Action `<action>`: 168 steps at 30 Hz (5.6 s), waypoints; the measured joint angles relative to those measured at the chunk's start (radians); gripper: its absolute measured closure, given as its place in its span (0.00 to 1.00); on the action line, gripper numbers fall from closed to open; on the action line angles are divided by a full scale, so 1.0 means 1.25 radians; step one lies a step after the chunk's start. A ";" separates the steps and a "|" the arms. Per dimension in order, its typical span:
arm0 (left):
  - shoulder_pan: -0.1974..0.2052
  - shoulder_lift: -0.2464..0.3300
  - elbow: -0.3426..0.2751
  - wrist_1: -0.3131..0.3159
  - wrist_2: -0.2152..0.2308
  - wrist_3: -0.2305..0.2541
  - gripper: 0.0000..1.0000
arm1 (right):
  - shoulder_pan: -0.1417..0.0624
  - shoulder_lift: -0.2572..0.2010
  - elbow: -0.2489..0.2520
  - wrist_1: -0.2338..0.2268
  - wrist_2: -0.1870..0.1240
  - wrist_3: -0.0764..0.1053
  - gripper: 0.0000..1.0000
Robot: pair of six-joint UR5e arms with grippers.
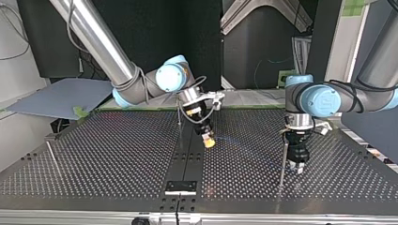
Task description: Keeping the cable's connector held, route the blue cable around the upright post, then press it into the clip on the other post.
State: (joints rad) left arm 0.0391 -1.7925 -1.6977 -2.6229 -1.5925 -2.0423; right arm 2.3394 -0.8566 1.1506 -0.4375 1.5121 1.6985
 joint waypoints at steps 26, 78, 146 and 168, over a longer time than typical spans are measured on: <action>-0.023 -0.054 0.000 -0.099 0.019 0.011 0.16 | -0.003 0.071 0.035 0.005 0.009 -0.001 1.00; -0.005 -0.074 0.000 -0.071 0.019 0.001 0.16 | -0.012 0.342 0.129 -0.105 0.099 -0.007 1.00; 0.012 -0.074 0.000 -0.060 0.018 -0.023 0.19 | -0.154 0.362 0.471 -0.452 0.131 0.021 1.00; 0.013 -0.074 0.000 -0.061 0.015 -0.032 0.19 | -0.189 0.187 0.645 -0.497 0.137 0.025 1.00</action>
State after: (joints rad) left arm 0.0551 -1.8845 -1.6977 -2.6988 -1.5742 -2.0820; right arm 2.1036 -0.6224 1.9572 -1.0593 1.6836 1.7303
